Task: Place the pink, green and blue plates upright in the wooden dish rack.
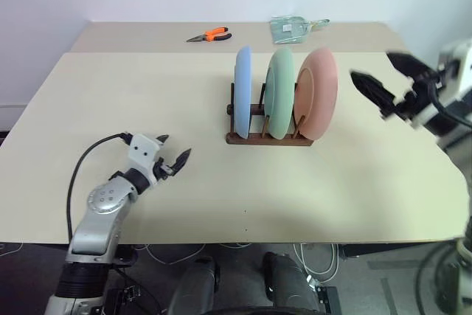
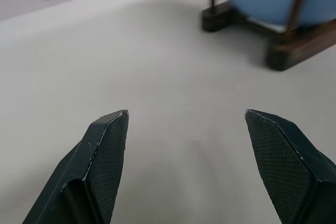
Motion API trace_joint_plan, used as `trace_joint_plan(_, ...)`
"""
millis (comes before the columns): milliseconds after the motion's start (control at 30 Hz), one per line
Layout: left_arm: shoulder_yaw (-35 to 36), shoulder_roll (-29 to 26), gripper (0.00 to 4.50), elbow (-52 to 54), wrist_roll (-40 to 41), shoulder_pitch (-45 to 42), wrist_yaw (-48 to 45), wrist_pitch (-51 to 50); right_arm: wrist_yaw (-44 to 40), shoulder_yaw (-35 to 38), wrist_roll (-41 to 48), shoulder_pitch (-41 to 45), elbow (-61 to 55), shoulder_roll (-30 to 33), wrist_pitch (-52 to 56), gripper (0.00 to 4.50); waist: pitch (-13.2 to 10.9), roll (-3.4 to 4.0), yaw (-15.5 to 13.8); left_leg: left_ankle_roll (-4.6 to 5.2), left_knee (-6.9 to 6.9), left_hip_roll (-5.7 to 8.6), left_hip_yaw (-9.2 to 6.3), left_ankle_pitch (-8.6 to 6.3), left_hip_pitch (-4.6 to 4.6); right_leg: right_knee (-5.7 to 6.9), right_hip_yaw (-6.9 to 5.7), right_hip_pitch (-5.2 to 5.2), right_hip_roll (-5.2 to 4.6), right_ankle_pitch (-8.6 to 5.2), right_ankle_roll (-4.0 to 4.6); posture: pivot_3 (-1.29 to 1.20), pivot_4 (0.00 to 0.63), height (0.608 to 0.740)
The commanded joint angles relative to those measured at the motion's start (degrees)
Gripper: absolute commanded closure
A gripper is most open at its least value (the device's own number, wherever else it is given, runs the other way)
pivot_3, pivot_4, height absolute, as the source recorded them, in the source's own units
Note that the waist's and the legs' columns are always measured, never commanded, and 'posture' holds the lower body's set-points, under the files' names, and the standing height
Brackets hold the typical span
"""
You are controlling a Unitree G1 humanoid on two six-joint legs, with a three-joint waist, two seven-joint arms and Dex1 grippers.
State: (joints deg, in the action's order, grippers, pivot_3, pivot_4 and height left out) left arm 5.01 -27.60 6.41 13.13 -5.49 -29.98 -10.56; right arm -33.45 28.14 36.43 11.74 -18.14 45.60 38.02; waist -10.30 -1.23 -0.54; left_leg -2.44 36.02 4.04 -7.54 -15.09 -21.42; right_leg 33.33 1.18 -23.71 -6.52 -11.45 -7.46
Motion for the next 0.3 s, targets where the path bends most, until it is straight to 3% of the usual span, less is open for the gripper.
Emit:
trace_joint_plan(33, 2.12, -1.19, 0.86, -0.61, 0.45, -0.94, -1.18, 1.73, -5.46, -0.46, -5.28, -6.45, 3.58, 1.83, -6.37, 0.02, -0.02, 0.08, 0.07, 0.0, 0.02, 0.0, 0.04, 0.0, 0.0, 0.0, 0.02, 0.0, -0.02, -0.01, -0.02, 0.0, 0.15, 0.74)
trace_joint_plan(133, 2.28, -1.24, 0.86, -0.1, 0.82, -0.38, -1.71, 0.96, -7.69, -4.27, -10.87, -10.63, 7.82, 1.44, -12.73, 0.02, -0.03, 0.12, 0.18, 0.0, 0.05, 0.0, 0.08, 0.0, 0.03, 0.0, 0.04, 0.02, -0.04, -0.11, -0.18, 0.0, 0.15, 0.74)
trace_joint_plan(300, 2.31, -0.59, 0.86, 1.56, 1.34, 0.5, -1.52, -0.73, -7.85, -7.95, -14.31, -9.56, 11.7, -0.48, -17.74, 0.02, -0.06, 0.16, 0.27, -0.01, 0.06, 0.0, 0.07, 0.0, 0.02, 0.01, 0.05, 0.02, -0.06, -0.11, -0.18, 0.0, 0.15, 0.74)
